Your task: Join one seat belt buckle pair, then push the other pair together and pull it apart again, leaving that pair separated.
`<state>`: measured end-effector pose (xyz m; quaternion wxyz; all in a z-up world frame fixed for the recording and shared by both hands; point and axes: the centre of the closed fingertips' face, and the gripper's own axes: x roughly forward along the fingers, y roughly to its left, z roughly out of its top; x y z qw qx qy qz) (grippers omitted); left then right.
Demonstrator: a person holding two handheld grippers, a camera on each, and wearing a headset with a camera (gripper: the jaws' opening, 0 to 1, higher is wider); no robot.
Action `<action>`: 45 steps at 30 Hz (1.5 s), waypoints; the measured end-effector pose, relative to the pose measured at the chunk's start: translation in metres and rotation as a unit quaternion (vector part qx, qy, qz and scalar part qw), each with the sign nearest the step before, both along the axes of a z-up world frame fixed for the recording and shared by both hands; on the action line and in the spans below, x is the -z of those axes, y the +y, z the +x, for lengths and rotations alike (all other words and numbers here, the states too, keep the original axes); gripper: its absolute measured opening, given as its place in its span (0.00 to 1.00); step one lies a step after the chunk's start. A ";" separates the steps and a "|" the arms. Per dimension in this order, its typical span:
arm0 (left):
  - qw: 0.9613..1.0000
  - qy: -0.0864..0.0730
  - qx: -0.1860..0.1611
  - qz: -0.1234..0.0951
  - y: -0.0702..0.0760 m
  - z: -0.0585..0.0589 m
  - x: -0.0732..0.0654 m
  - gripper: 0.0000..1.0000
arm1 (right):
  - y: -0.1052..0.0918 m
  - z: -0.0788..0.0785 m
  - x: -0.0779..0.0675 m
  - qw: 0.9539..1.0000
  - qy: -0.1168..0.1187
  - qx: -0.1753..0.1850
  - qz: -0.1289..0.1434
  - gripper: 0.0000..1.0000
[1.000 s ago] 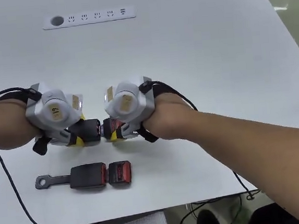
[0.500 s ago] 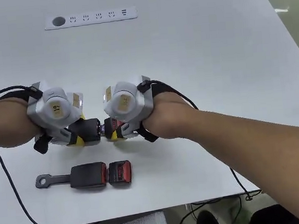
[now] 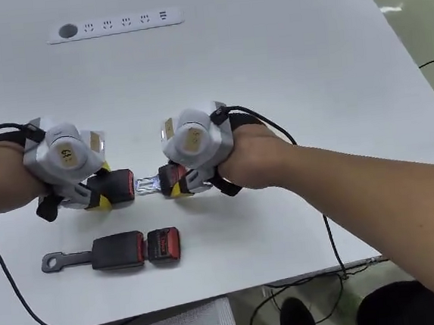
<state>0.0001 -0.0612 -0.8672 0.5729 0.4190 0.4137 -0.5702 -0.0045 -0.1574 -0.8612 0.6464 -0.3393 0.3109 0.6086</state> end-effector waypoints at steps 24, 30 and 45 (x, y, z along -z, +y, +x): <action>0.999 -0.035 0.018 -0.010 -0.001 0.002 -0.004 0.36 | -0.057 0.004 -0.011 0.997 -0.040 0.062 -0.017 0.53; 0.995 -0.074 -0.058 -0.038 0.015 0.008 -0.023 0.48 | -0.063 0.006 -0.046 0.987 -0.059 0.149 0.024 0.67; 0.952 -0.109 -0.225 -0.178 0.079 -0.066 -0.087 0.76 | -0.069 -0.038 -0.114 0.958 -0.071 0.248 0.128 0.92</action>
